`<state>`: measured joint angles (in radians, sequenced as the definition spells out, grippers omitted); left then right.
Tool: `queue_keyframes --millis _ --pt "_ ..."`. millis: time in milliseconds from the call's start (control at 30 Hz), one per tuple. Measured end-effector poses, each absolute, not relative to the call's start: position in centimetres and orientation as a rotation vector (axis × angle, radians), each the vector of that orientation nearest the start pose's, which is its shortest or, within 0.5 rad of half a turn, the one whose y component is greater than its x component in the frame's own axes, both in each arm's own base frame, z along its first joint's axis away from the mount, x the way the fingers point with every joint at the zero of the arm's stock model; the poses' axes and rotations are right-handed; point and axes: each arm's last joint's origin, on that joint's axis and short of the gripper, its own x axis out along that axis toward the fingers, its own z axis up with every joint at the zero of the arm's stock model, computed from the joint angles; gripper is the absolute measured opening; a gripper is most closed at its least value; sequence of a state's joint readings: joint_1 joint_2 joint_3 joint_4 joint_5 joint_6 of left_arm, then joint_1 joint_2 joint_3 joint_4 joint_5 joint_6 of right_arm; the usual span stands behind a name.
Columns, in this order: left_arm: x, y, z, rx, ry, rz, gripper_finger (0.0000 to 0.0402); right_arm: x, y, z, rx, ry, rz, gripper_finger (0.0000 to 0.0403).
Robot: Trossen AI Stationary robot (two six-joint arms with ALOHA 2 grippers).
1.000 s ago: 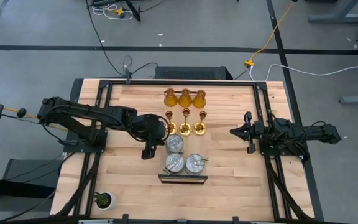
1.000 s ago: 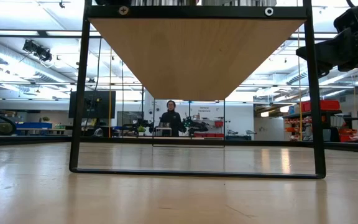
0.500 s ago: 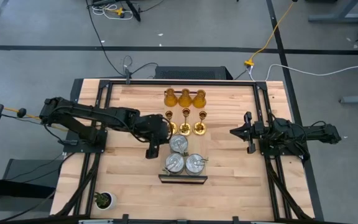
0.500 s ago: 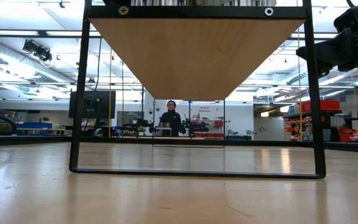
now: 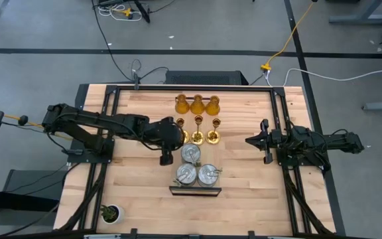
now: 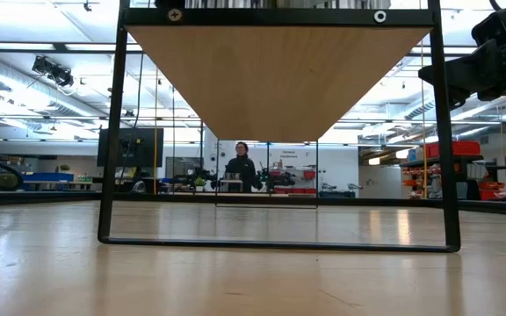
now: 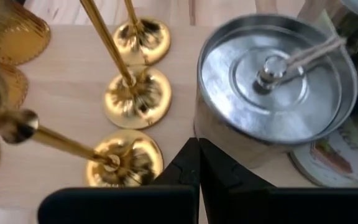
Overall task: Pick & Place candle stick holders
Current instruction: Put the scented candle on the shelf, then return to Home Position
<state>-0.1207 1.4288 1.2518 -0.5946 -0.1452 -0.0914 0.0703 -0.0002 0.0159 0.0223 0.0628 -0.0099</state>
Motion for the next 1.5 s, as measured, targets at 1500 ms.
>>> queue_keyframes --millis 1500 --pt "30.9 -3.2 32.5 0.029 0.629 -0.024 0.0004 9.6 0.5 17.1 -0.007 -0.038 0.007 0.0027"
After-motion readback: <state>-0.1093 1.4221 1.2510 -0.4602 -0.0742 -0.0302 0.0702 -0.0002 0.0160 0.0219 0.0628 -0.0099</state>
